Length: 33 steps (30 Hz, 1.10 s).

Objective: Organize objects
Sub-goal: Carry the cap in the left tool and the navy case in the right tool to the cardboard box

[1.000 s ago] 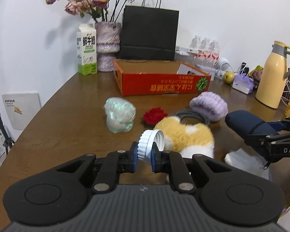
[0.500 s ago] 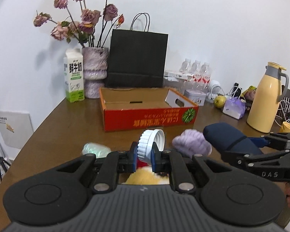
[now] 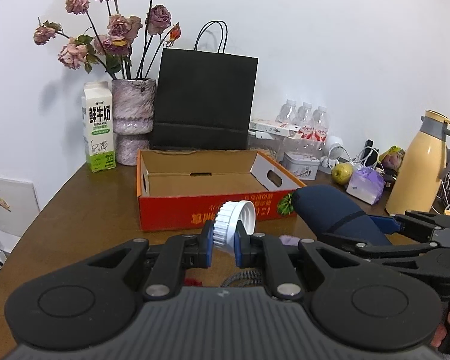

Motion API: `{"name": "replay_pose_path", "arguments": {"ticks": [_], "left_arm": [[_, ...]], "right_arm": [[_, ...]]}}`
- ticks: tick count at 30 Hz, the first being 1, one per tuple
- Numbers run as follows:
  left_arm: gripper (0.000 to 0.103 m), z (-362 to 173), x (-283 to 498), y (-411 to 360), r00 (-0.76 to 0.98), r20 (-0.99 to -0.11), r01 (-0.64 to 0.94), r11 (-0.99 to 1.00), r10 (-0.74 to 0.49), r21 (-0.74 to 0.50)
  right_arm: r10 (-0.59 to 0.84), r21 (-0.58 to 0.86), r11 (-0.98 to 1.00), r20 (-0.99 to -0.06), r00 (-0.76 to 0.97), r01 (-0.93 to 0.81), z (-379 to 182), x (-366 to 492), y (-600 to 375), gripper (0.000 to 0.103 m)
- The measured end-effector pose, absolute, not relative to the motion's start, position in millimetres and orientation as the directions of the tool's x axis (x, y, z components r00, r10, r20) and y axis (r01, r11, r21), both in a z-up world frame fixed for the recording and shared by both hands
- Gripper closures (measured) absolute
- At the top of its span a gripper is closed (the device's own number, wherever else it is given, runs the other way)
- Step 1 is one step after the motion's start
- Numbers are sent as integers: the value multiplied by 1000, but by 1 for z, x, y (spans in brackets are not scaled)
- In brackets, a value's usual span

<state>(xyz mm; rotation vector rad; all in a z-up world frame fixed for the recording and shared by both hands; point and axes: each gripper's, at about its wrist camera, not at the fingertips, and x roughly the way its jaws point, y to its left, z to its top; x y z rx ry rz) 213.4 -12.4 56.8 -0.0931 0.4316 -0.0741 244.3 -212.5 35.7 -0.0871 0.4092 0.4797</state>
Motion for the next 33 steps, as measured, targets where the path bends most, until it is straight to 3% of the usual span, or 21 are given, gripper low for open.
{"name": "replay_pose_path", "arguments": {"ticks": [33], "left_arm": [[89, 72, 368, 7, 921, -389, -60, 986, -4, -153]], "right_arm": [[462, 63, 880, -343, 818, -471, 51, 379, -169, 41]]}}
